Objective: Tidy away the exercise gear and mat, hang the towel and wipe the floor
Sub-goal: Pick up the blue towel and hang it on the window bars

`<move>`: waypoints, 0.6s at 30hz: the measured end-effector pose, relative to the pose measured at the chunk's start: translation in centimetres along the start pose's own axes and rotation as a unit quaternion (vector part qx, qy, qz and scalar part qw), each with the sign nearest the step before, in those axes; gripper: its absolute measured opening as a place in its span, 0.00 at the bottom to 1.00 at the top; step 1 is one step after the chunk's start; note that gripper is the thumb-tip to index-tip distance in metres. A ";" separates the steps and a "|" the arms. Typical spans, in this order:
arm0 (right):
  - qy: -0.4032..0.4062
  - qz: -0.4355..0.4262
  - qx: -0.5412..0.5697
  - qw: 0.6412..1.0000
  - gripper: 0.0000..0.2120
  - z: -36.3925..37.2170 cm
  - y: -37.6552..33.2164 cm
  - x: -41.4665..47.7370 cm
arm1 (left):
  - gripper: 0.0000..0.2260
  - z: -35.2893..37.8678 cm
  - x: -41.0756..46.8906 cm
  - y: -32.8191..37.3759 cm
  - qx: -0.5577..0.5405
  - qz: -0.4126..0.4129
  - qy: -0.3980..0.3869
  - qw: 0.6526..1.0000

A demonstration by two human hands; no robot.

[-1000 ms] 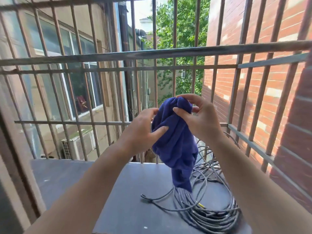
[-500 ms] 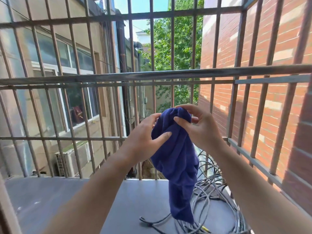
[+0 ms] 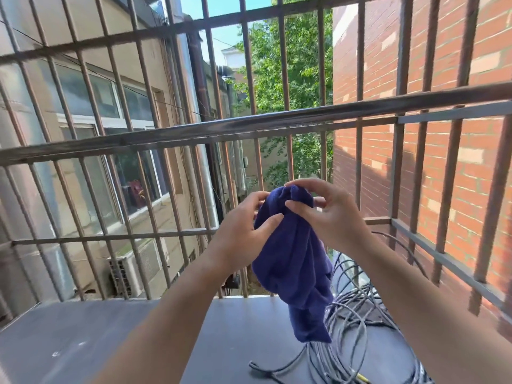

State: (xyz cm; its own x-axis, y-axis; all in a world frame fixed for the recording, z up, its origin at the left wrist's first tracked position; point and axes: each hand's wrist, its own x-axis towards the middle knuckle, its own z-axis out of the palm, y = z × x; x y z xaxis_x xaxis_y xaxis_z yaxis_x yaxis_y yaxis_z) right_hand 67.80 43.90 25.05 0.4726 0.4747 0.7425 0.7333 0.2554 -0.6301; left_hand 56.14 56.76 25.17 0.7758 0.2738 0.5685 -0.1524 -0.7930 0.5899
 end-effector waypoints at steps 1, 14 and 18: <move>-0.004 0.005 0.001 1.000 0.11 0.0 0.3 0.0 | 0.13 0.0 0.1 -0.2 0.006 -0.004 0.002 1.000; -0.013 0.044 0.019 0.999 0.09 0.3 0.7 0.3 | 0.10 -1.1 1.2 -0.7 0.043 0.006 0.078 0.996; -0.024 0.049 -0.013 0.998 0.14 -0.4 0.3 0.9 | 0.08 -2.0 1.9 0.1 0.031 0.019 0.065 0.997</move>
State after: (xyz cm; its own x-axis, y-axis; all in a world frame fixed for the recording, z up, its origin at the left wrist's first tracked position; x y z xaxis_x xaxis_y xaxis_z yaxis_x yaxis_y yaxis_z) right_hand 68.64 44.09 25.60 0.5184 0.5366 0.6658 0.6976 0.1849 -0.6922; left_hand 56.41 58.27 27.43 0.6836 0.3085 0.6615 -0.1380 -0.8353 0.5322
